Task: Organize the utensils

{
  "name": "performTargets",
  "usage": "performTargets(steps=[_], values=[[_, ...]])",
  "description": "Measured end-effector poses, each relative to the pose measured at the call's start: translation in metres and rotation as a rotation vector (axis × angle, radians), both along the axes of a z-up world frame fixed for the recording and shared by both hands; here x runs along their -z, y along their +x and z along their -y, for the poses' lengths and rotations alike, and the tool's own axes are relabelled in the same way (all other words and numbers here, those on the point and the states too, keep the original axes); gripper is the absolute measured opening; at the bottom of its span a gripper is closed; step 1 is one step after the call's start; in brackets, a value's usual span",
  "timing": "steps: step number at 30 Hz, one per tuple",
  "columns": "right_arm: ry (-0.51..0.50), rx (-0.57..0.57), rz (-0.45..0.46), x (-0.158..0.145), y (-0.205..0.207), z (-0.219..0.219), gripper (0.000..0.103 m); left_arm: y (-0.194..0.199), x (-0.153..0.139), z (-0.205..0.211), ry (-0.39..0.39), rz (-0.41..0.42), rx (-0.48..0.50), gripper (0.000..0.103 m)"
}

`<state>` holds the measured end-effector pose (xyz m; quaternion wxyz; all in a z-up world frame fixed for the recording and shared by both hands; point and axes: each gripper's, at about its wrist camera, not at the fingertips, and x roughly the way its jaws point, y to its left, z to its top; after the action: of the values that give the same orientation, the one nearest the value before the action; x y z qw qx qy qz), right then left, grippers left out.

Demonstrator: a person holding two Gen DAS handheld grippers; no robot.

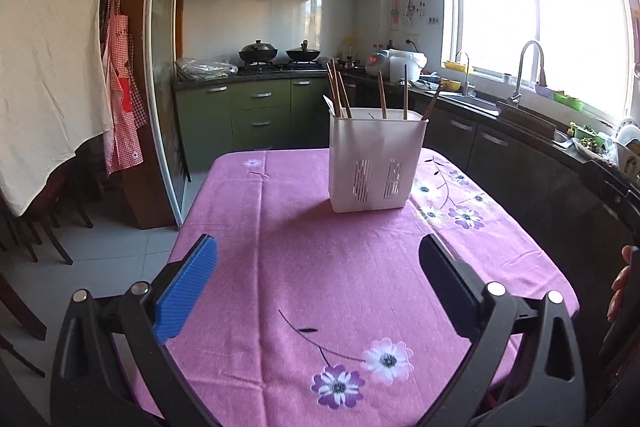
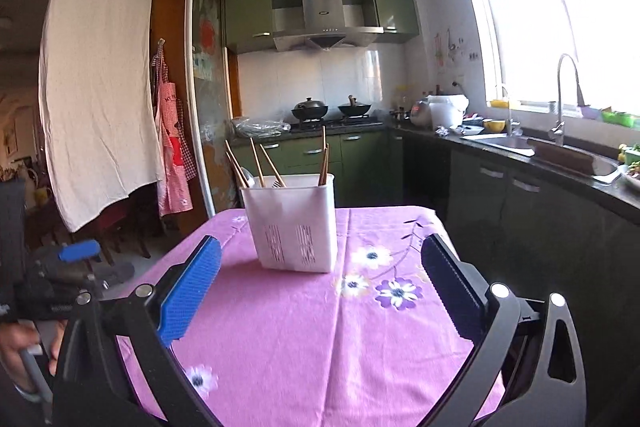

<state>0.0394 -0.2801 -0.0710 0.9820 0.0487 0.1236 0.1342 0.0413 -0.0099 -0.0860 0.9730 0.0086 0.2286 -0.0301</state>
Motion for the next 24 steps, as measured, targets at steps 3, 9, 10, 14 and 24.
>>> performTargets(steps=[3,9,10,14,24], values=[[0.027,-0.009,0.005,0.003,-0.014,0.002,0.099,-0.011,-0.005,0.000,0.018,0.020,-0.011,0.096],[0.015,-0.013,0.002,0.003,-0.027,0.002,0.099,-0.025,-0.012,-0.001,0.024,0.044,-0.023,0.096],[0.016,-0.009,0.005,0.003,-0.029,0.003,0.099,-0.027,-0.013,-0.001,0.021,0.047,-0.023,0.096],[0.018,-0.002,0.011,0.000,-0.037,0.006,0.099,-0.033,-0.015,0.001,0.021,0.050,-0.020,0.096],[0.008,-0.003,0.019,-0.010,-0.040,0.004,0.099,-0.038,-0.017,0.002,0.020,0.058,-0.016,0.096]])
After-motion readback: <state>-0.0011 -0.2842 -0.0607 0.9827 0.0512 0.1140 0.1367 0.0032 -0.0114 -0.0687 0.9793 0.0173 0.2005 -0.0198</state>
